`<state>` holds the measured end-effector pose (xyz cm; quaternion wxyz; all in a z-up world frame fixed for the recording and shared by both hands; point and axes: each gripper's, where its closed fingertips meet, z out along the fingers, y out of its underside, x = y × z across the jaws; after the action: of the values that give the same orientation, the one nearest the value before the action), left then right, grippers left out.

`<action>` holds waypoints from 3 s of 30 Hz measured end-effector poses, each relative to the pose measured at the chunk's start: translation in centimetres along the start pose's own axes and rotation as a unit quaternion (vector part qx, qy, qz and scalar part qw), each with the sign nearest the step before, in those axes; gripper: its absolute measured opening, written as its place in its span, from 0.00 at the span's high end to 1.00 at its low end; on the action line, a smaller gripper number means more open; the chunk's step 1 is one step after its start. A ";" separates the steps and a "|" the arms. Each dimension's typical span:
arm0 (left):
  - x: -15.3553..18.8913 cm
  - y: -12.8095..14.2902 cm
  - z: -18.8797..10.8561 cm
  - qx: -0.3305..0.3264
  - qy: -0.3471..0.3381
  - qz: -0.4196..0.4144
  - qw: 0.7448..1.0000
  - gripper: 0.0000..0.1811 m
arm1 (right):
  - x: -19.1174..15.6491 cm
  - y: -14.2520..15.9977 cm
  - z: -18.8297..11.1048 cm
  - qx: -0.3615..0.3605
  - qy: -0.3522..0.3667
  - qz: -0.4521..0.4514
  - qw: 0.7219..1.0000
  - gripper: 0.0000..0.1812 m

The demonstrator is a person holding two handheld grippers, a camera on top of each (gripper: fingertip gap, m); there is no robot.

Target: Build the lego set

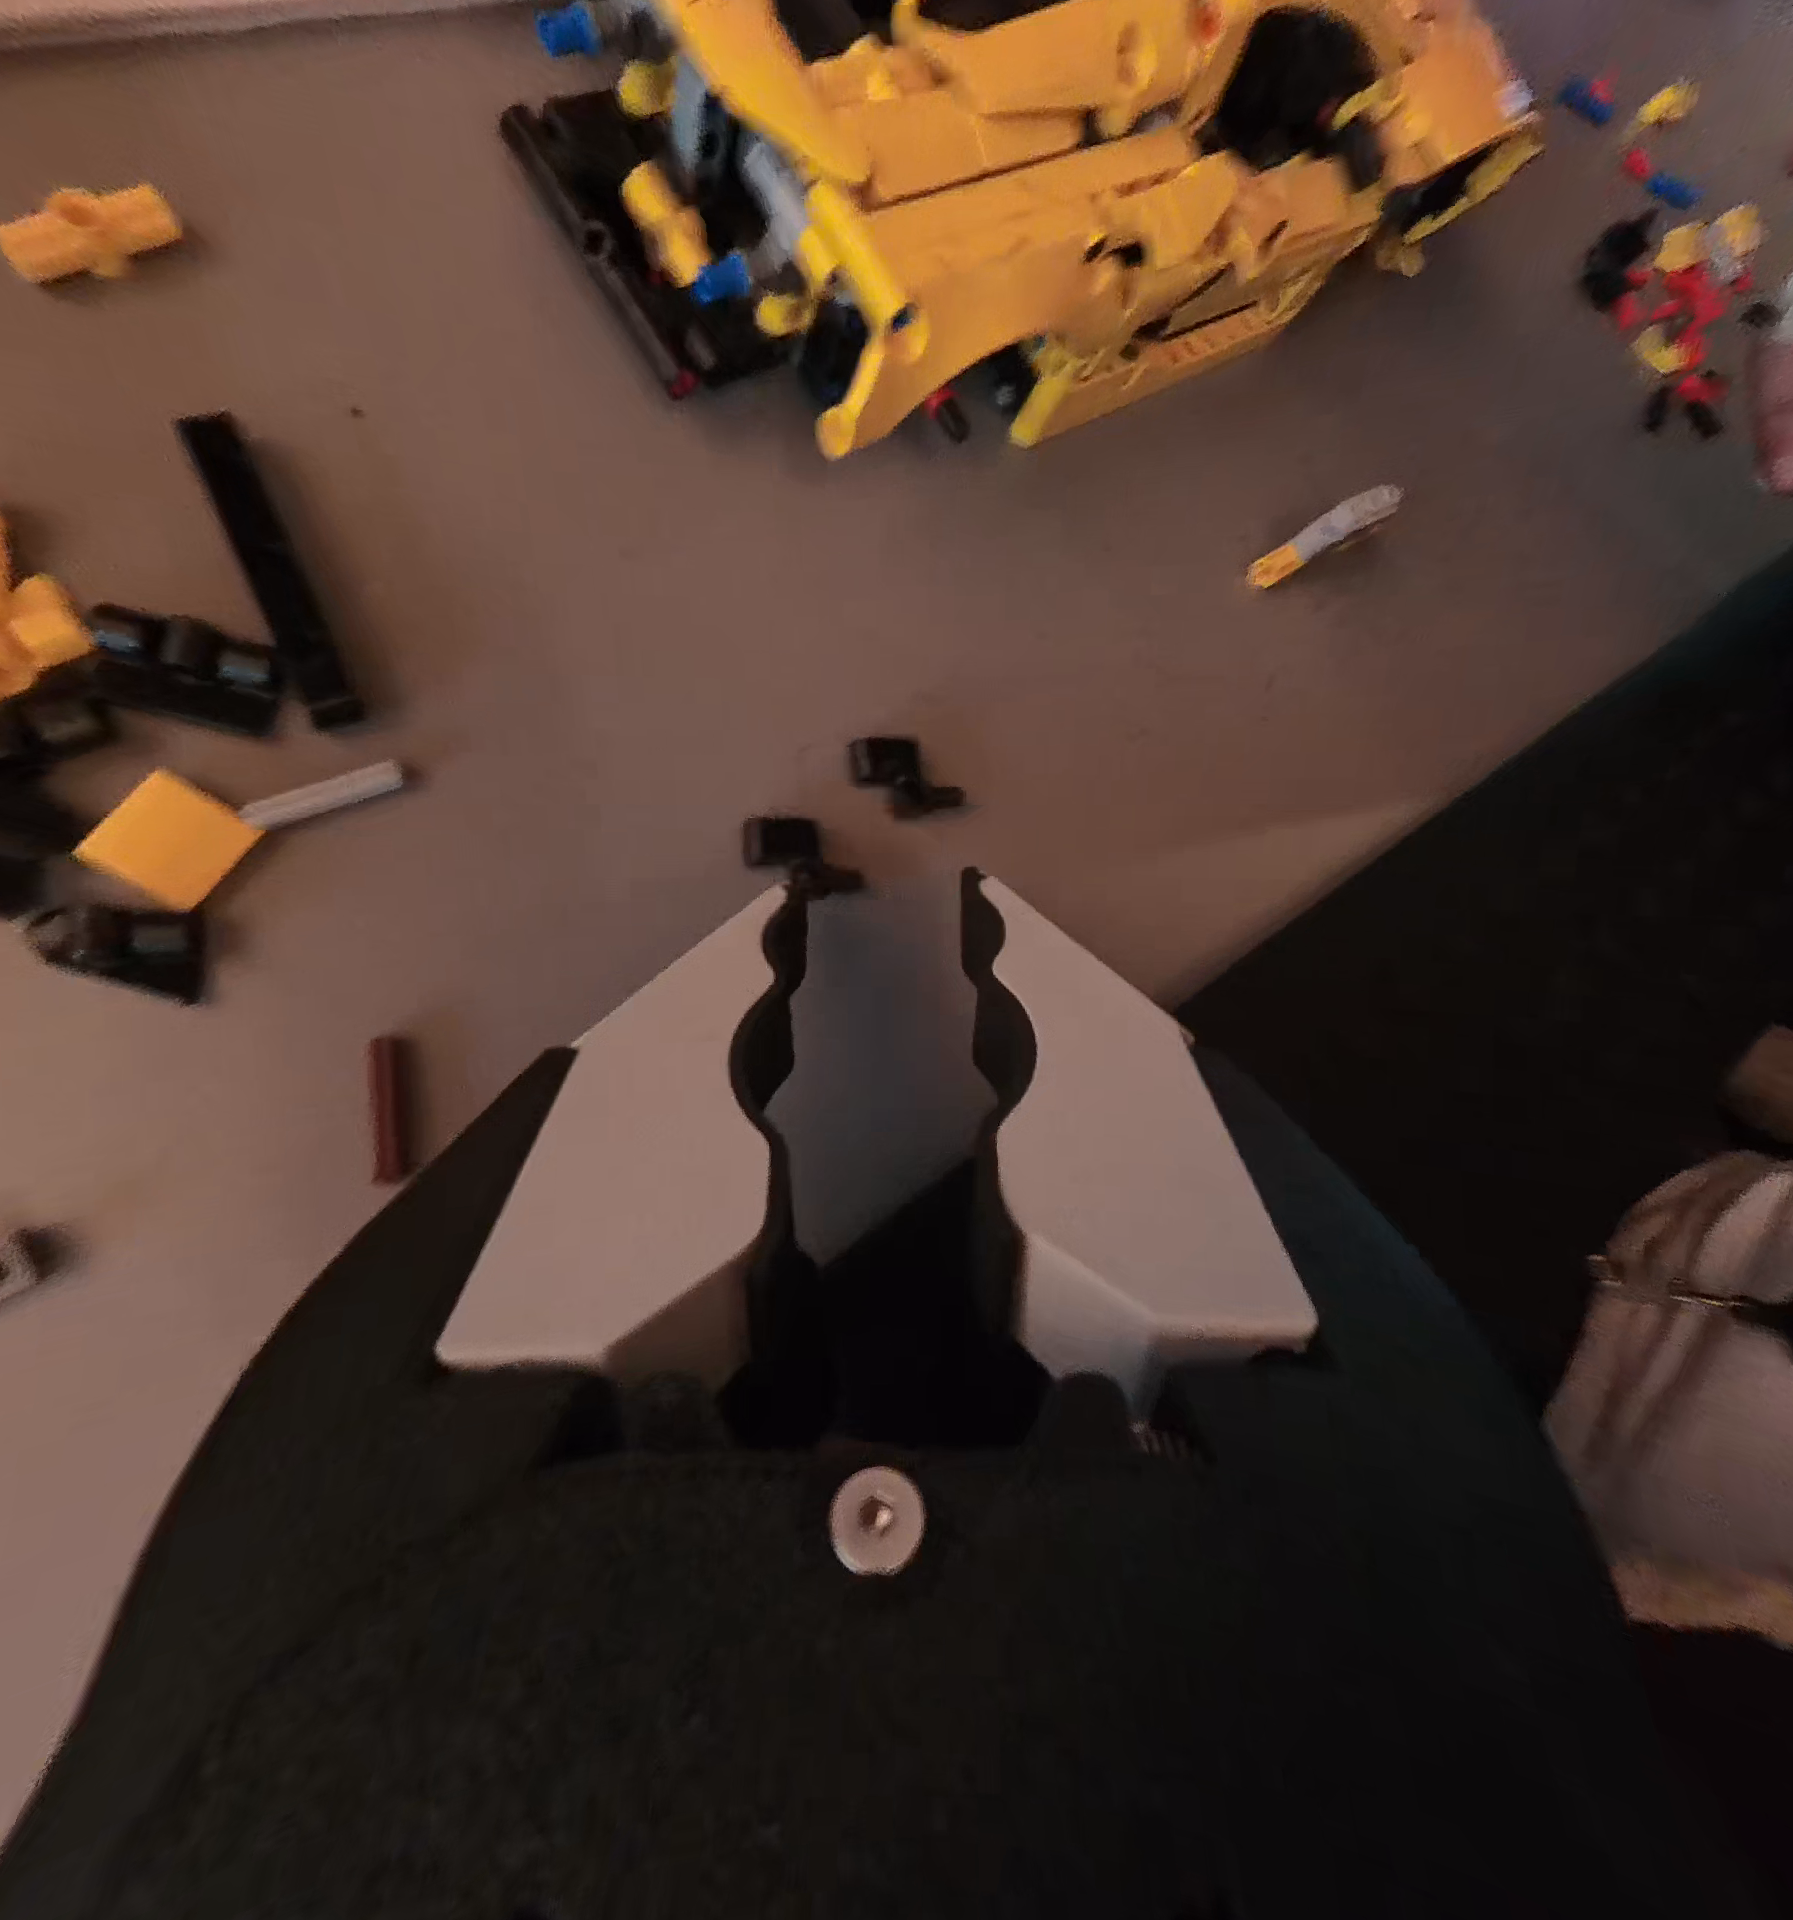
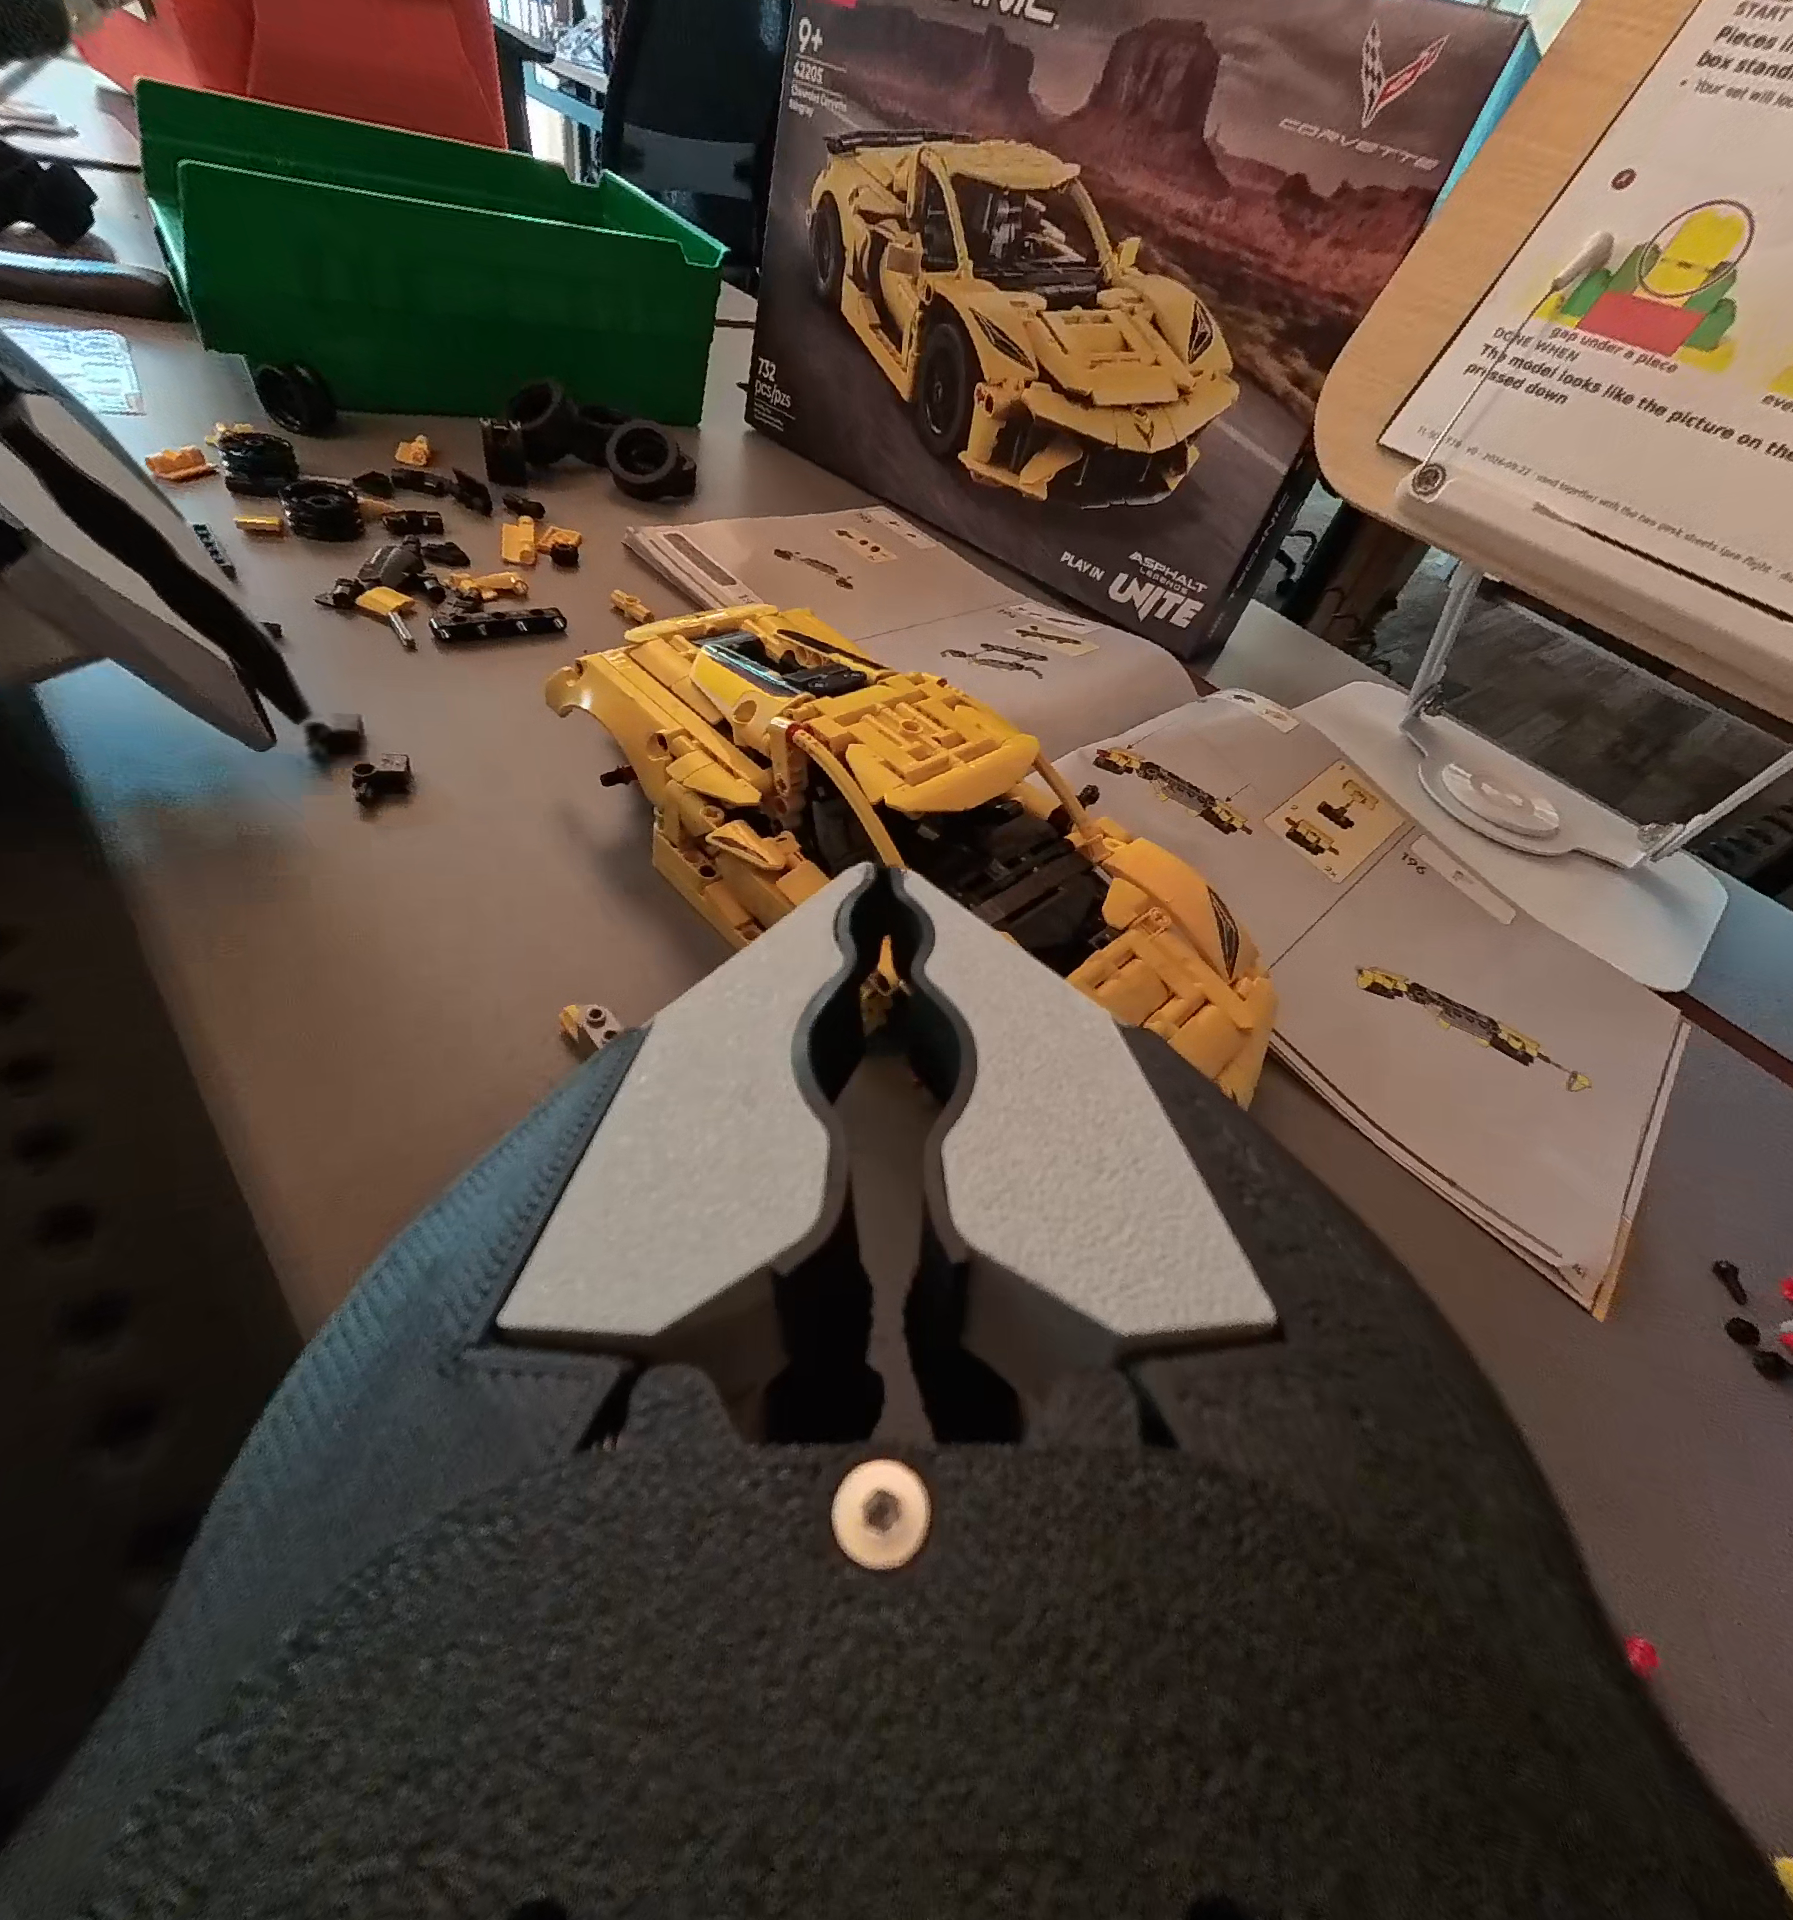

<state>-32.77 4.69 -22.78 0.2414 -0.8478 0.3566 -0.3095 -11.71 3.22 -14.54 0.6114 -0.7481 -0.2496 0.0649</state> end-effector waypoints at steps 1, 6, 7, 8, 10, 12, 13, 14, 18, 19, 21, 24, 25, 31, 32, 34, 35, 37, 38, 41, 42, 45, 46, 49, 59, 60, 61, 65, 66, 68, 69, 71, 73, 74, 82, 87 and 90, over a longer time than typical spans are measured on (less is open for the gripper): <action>0.3 -0.4 -0.1 0.006 0.006 -0.003 1.000 0.84 | 0.1 -0.1 0.0 0.003 0.001 0.004 1.000 1.00; -2.1 -5.5 -3.5 0.137 -0.078 0.068 0.985 0.82 | 1.7 -1.2 -0.4 0.049 -0.001 0.072 0.996 0.92; -1.9 -7.2 -4.3 0.183 -0.073 0.079 0.977 0.81 | 2.0 -1.7 -0.4 0.068 -0.013 0.097 0.993 0.87; -1.9 -8.6 -4.9 0.218 -0.070 0.082 0.970 0.81 | 2.5 -2.1 -0.4 0.082 -0.015 0.124 0.989 0.82; -2.9 -10.5 -5.2 0.253 -0.079 0.068 0.962 0.79 | 3.6 -2.7 -0.4 0.086 -0.018 0.160 0.983 0.78; -4.9 -12.1 -4.8 0.275 -0.112 0.044 0.954 0.75 | 4.4 -2.5 0.1 0.055 -0.020 0.170 0.984 0.78; -5.8 -12.7 -4.5 0.282 -0.127 0.038 0.950 0.75 | 4.8 -2.5 0.4 0.040 -0.024 0.170 0.984 0.78; -6.3 -13.2 -4.1 0.285 -0.132 0.039 0.949 0.75 | 5.5 -2.6 0.7 0.031 -0.019 0.168 0.985 0.79; -8.1 -13.9 -2.4 0.277 -0.131 0.022 0.952 0.76 | 9.5 -2.1 2.0 0.037 0.033 0.172 0.984 0.83; -8.6 -13.4 -1.6 0.261 -0.125 0.009 0.957 0.76 | 10.4 -1.5 2.2 0.039 0.050 0.183 0.981 0.83; -9.1 -12.4 -0.7 0.243 -0.101 -0.020 0.965 0.75 | 10.8 -0.4 2.3 0.040 0.050 0.207 0.976 0.83; -10.0 -12.6 -1.6 0.267 -0.102 -0.045 0.957 0.75 | 11.1 0.8 1.6 0.013 0.070 0.209 0.975 0.89; -10.3 -12.5 -1.7 0.267 -0.106 -0.048 0.957 0.76 | 11.2 0.7 1.5 0.022 0.074 0.207 0.975 0.89; -10.6 -12.0 -0.9 0.246 -0.096 -0.057 0.963 0.75 | 10.5 1.5 2.5 0.006 0.051 0.254 0.966 0.89; -10.6 -11.9 -0.9 0.243 -0.102 -0.050 0.963 0.75 | 10.4 1.7 2.7 0.007 0.045 0.263 0.964 0.89; -10.6 -11.9 -0.7 0.238 -0.111 -0.040 0.964 0.75 | 10.2 1.8 2.8 0.010 0.038 0.276 0.960 0.90; -10.6 -11.9 -0.6 0.236 -0.113 -0.036 0.965 0.75 | 10.2 1.8 2.9 0.010 0.035 0.278 0.960 0.90; -10.4 -11.9 -0.5 0.235 -0.110 -0.034 0.965 0.75 | 10.2 1.8 2.9 0.009 0.035 0.275 0.961 0.91; -10.4 -11.9 -0.4 0.234 -0.108 -0.035 0.966 0.75 | 10.2 1.7 2.9 0.010 0.038 0.269 0.962 0.91; -10.5 -12.0 -0.7 0.240 -0.109 -0.040 0.964 0.75 | 9.9 1.8 3.0 0.004 0.037 0.256 0.966 0.92; -10.5 -12.0 -0.7 0.241 -0.107 -0.043 0.964 0.75 | 9.8 1.9 3.1 0.001 0.035 0.254 0.967 0.93; -10.6 -11.7 -0.3 0.231 -0.096 -0.055 0.967 0.75 | 9.6 1.9 3.2 0.000 0.032 0.254 0.967 0.93; -10.6 -11.6 -0.3 0.231 -0.094 -0.057 0.967 0.75 | 9.6 2.0 3.2 -0.001 0.030 0.256 0.966 0.93; -10.7 -11.6 -0.3 0.229 -0.102 -0.052 0.967 0.75 | 9.6 2.0 3.2 -0.001 0.028 0.261 0.965 0.94; -10.9 -11.6 -0.3 0.231 -0.102 -0.055 0.966 0.75 | 9.4 2.3 3.4 -0.008 0.021 0.267 0.964 0.95; -11.0 -11.6 -0.3 0.232 -0.103 -0.056 0.966 0.75 | 9.4 2.3 3.4 -0.008 0.020 0.268 0.963 0.95; -11.0 -11.6 -0.3 0.232 -0.103 -0.056 0.966 0.75 | 9.4 2.3 3.4 -0.008 0.020 0.269 0.963 0.95; -10.8 -11.6 0.0 0.231 -0.102 -0.052 0.966 0.75 | 9.5 2.3 3.3 -0.007 0.022 0.268 0.963 0.95; -10.9 -11.5 0.2 0.228 -0.109 -0.054 0.966 0.75 | 9.5 2.3 3.3 -0.007 0.022 0.268 0.963 0.95; -11.3 -11.3 0.5 0.218 -0.129 -0.051 0.966 0.75 | 9.4 2.3 3.3 -0.008 0.021 0.268 0.963 0.95; -11.3 -11.3 0.6 0.217 -0.135 -0.047 0.966 0.75 | 9.4 2.3 3.3 -0.008 0.021 0.268 0.963 0.95; -10.9 -11.4 0.9 0.218 -0.135 -0.039 0.966 0.75 | 9.4 2.3 3.3 -0.008 0.022 0.267 0.963 0.95; -10.8 -11.4 1.1 0.218 -0.138 -0.040 0.965 0.75 | 9.5 2.2 3.3 -0.007 0.022 0.267 0.963 0.95; -10.9 -11.4 1.2 0.218 -0.144 -0.044 0.964 0.75 | 9.5 2.2 3.3 -0.006 0.022 0.268 0.963 0.95; -10.6 -11.8 1.1 0.231 -0.126 -0.069 0.962 0.75 | 9.4 2.2 3.3 -0.006 0.021 0.270 0.963 0.95; -10.7 -11.9 0.8 0.237 -0.123 -0.073 0.961 0.75 | 9.5 2.2 3.3 -0.005 0.021 0.271 0.962 0.95; -10.8 -12.0 0.7 0.239 -0.130 -0.068 0.960 0.75 | 9.5 2.2 3.2 -0.005 0.021 0.272 0.962 0.95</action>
<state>-32.81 20.47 -19.49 0.4598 -0.8206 0.1795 -0.2881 -4.14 10.10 -15.44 0.5719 -0.7921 -0.0247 0.2119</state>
